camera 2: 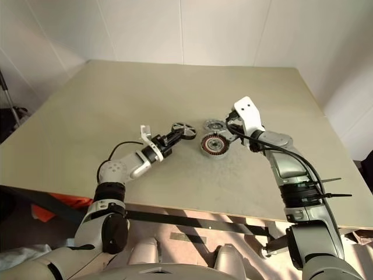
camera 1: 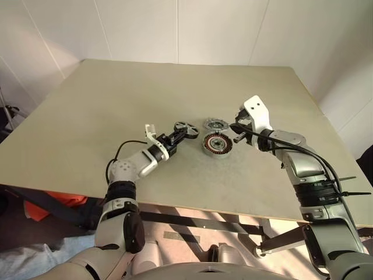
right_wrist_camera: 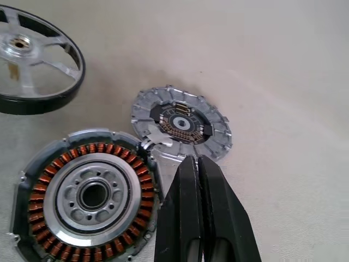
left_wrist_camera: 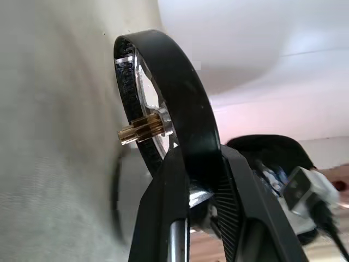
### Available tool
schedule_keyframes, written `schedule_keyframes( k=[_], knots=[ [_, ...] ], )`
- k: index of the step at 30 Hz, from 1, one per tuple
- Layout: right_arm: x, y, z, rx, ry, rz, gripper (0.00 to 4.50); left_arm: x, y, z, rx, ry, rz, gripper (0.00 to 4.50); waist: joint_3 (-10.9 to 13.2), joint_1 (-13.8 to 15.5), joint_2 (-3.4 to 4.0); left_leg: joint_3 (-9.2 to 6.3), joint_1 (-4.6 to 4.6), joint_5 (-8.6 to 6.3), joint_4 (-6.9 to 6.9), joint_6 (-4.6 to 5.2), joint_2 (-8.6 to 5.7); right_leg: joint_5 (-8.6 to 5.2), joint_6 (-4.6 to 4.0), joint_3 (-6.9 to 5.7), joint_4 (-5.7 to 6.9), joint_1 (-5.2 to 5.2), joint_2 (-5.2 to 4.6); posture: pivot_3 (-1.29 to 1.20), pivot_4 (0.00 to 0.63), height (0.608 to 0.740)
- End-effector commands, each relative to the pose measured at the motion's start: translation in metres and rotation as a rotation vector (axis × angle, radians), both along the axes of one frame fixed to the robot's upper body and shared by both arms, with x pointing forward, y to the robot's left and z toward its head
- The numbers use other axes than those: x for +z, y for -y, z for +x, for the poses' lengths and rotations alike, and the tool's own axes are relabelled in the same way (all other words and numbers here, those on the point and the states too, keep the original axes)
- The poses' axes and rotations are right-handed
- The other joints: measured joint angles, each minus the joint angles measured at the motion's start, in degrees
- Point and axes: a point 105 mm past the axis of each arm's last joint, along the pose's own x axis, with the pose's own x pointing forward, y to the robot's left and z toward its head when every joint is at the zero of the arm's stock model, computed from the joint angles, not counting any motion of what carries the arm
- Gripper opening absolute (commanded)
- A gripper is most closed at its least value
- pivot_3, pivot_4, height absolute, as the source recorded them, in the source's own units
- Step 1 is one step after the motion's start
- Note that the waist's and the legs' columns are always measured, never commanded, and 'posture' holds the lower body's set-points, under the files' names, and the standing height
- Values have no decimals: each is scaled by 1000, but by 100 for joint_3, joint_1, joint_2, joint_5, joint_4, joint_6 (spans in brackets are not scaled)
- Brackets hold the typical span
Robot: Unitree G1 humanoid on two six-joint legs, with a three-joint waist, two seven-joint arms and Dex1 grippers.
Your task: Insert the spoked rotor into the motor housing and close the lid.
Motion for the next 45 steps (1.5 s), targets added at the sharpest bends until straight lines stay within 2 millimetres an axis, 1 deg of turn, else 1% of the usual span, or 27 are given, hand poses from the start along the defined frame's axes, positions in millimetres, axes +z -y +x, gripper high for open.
schedule_keyframes(
  k=[1,3,5,7,11,13,16,23,27,32,37,45],
  knots=[
    [23,15,10,-62,89,-20,0,29,24,-6,-102,102,-41,423,0,-5,0,0,1,0,0,1,0,0,0,1,0,0,0,0,0,740],
    [25,22,12,-99,95,-22,0,29,40,-10,-155,104,-30,423,1,-6,-1,1,2,0,0,1,1,0,0,1,0,0,1,0,0,740],
    [26,25,13,-117,98,-27,0,27,49,-12,-185,99,-24,423,1,-5,-1,0,0,0,0,1,0,0,0,1,0,0,0,0,0,740],
    [24,31,12,-140,95,-40,0,21,59,-14,-220,78,-5,423,1,-7,-1,0,1,1,-1,0,0,0,0,1,-1,0,1,0,0,740],
    [23,34,11,-155,94,-40,0,12,68,-13,-244,57,31,423,1,-24,-1,1,1,1,-2,0,-1,0,1,2,-2,-2,2,0,0,740],
    [24,37,9,-165,98,-39,0,7,71,-8,-235,46,57,423,1,-20,-1,0,1,1,-1,1,-1,0,1,2,-2,-1,2,0,0,740],
    [24,39,7,-171,97,-38,0,7,71,-6,-236,48,57,423,1,-13,-1,0,1,0,-1,1,-2,0,1,2,-2,-1,0,0,0,740],
    [23,33,4,-157,97,-34,0,5,79,-11,-279,49,49,423,1,-14,-1,0,0,0,-2,2,-3,0,1,2,-3,-1,-1,0,0,740],
    [23,32,4,-149,97,-36,0,0,80,-11,-277,51,81,423,1,-14,-1,0,1,0,-1,2,-3,0,1,2,-2,0,-1,0,0,740],
    [23,31,4,-144,97,-38,0,1,82,-8,-264,50,76,423,1,-12,-1,0,2,-1,-1,3,-3,0,1,2,-2,1,-2,0,0,740],
    [24,29,5,-136,99,-39,0,0,89,-9,-284,51,79,423,1,-1,-1,0,2,-1,-1,3,-5,0,1,2,-2,2,-4,0,0,740],
    [23,28,4,-131,98,-37,0,7,96,-12,-320,79,42,423,1,12,-1,0,2,-1,-2,4,-6,0,1,1,-3,3,-5,0,0,740]
  ],
)
